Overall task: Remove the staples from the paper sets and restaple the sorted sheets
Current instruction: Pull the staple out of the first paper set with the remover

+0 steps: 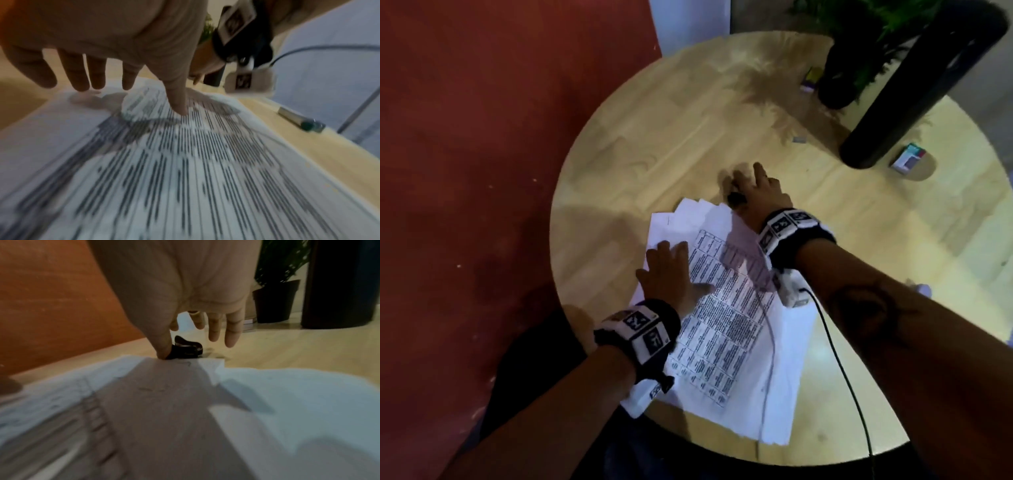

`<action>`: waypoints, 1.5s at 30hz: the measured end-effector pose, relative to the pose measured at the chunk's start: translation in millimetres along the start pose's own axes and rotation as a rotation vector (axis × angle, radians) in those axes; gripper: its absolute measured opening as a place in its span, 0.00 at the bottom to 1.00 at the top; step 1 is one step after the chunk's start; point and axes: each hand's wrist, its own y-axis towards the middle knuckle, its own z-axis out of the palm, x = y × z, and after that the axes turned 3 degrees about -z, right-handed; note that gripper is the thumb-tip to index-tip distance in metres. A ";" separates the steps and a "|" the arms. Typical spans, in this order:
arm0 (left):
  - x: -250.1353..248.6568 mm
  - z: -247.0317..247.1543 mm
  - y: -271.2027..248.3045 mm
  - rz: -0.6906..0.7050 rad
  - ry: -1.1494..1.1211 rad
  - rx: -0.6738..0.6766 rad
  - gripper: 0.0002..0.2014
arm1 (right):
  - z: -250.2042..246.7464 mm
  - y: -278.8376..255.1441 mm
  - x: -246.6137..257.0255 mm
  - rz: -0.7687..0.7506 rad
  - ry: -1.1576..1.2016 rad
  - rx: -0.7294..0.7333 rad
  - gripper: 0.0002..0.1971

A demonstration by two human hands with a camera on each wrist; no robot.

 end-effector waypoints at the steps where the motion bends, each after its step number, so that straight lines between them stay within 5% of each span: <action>1: -1.1 -6.7 5.1 -0.005 0.013 0.012 0.42 | 3.2 8.2 -0.6 -0.035 -0.044 0.023 0.26; 5: -19.0 -27.2 35.5 -0.023 0.007 0.087 0.43 | 11.0 21.9 5.5 -0.028 -0.132 -0.003 0.17; 9: -36.3 -19.7 50.5 -0.050 -0.024 0.140 0.57 | 10.0 23.3 5.5 -0.028 -0.121 -0.009 0.17; 13: -34.1 -15.7 54.3 -0.105 -0.051 0.127 0.58 | -0.5 19.2 7.5 0.000 0.041 -0.069 0.19; 15: -31.9 -16.8 56.7 -0.068 -0.122 0.065 0.52 | -9.7 9.7 1.3 0.020 0.092 -0.154 0.18; 19: -24.6 -36.7 59.0 0.106 -0.236 -0.087 0.23 | -23.8 -27.9 -11.3 0.011 0.213 -0.298 0.22; 25: -10.5 -64.4 15.1 0.331 -0.559 -0.122 0.15 | -41.1 -125.1 -11.7 0.051 0.583 -0.552 0.31; 29: -2.4 -80.5 -35.9 0.460 -0.895 -0.211 0.09 | -53.8 -186.0 -1.7 -0.040 0.755 -0.594 0.24; 34: 4.8 -112.0 -92.9 0.590 -1.121 -0.255 0.13 | -106.3 -229.4 15.9 -0.219 0.565 -0.431 0.27; 42: 12.9 -160.0 -136.0 0.849 -1.111 -0.315 0.07 | -188.8 -285.5 68.1 -0.364 0.177 -0.336 0.26; 45: 15.2 -178.8 -162.2 0.907 -1.096 -0.536 0.24 | -209.2 -307.4 80.9 -0.366 0.202 -0.363 0.26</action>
